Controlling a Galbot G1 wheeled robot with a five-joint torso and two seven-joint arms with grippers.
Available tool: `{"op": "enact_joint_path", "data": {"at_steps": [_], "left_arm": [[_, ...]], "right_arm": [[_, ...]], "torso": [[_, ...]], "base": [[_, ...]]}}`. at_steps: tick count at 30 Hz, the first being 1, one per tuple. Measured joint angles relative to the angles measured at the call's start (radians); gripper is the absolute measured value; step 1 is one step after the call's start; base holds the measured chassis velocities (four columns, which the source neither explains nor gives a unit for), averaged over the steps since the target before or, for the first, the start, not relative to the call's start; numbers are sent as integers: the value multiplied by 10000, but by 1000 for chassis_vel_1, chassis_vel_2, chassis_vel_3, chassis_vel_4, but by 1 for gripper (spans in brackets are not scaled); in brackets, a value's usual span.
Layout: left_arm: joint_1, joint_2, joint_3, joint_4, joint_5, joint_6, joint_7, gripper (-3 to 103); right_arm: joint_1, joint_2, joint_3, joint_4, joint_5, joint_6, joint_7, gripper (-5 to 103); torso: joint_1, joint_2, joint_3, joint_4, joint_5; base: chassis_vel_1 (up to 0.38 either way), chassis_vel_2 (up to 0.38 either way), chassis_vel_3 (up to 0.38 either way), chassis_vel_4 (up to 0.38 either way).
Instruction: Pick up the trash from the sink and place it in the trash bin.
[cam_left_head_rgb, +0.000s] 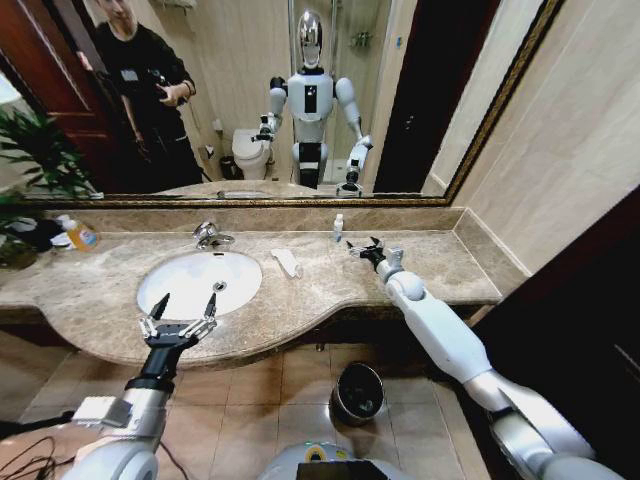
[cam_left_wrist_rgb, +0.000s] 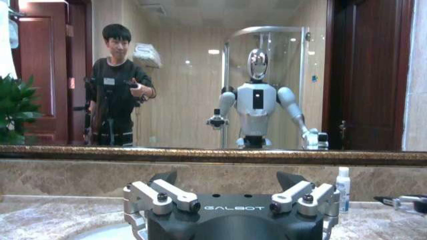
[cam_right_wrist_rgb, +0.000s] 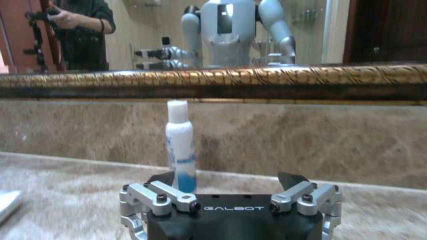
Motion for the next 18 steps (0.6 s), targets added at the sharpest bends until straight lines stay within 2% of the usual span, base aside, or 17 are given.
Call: {"op": "enact_joint_path", "data": {"at_steps": [10,18], "left_arm": [[0,0,0,0,0,0,0,100],[0,0,0,0,0,0,0,100]], "right_arm": [[837,824,-505,-929,-121,261,-601,100],[1610,1565,-604,-2028,-549,373,-578,100]], "torso": [[0,0,0,2,-1],[0,0,1,3,-3]], "base": [[0,0,0,0],[0,0,0,0]]}}
